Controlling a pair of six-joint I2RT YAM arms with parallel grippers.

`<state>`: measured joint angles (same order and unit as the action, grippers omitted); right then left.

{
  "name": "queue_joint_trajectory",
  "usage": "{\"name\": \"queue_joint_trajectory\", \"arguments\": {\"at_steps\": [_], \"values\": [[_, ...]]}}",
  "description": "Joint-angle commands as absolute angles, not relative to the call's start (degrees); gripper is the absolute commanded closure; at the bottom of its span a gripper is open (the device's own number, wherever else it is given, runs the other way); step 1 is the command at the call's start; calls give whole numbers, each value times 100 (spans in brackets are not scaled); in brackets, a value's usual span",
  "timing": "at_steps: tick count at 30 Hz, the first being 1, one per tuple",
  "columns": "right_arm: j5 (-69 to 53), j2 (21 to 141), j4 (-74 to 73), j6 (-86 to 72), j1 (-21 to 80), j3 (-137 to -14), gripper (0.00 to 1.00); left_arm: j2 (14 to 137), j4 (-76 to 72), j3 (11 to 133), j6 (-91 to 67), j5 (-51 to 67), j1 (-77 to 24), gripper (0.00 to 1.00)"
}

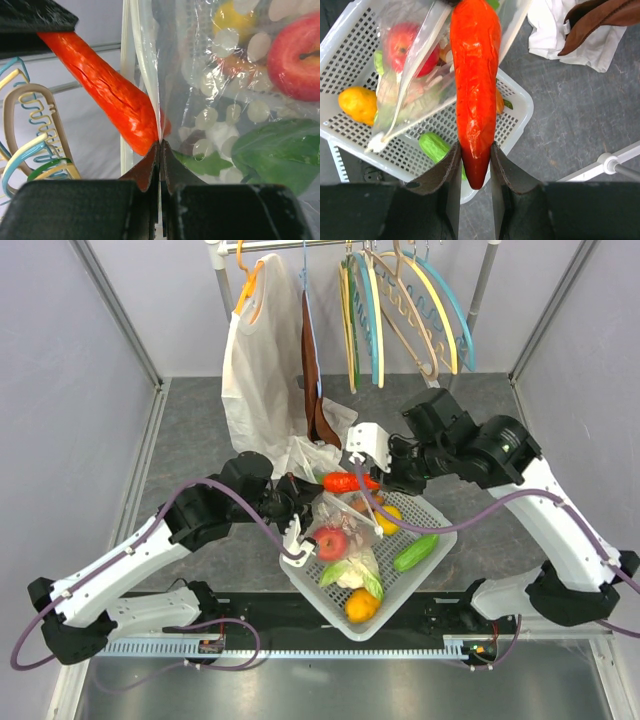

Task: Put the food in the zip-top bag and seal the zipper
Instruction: Place the fake vegetable in the zipper food storage bag.

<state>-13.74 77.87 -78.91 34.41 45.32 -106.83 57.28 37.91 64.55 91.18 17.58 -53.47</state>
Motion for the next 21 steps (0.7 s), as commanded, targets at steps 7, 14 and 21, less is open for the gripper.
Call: {"name": "queue_joint_trajectory", "arguments": {"at_steps": [7,14,21], "values": [[-150,8367,-7725,2655,5001,-11478,98,5608,3384,6688,9150,1934,-5396,98],[-1115,8603,-7532,2198,5045,-11812,92,5739,3349,6837,9079,1978,-5396,98],[-2250,8781,-7937,2399,5221,-12015,35,5696,3313,6891,8895,1820,-5396,98]]}}
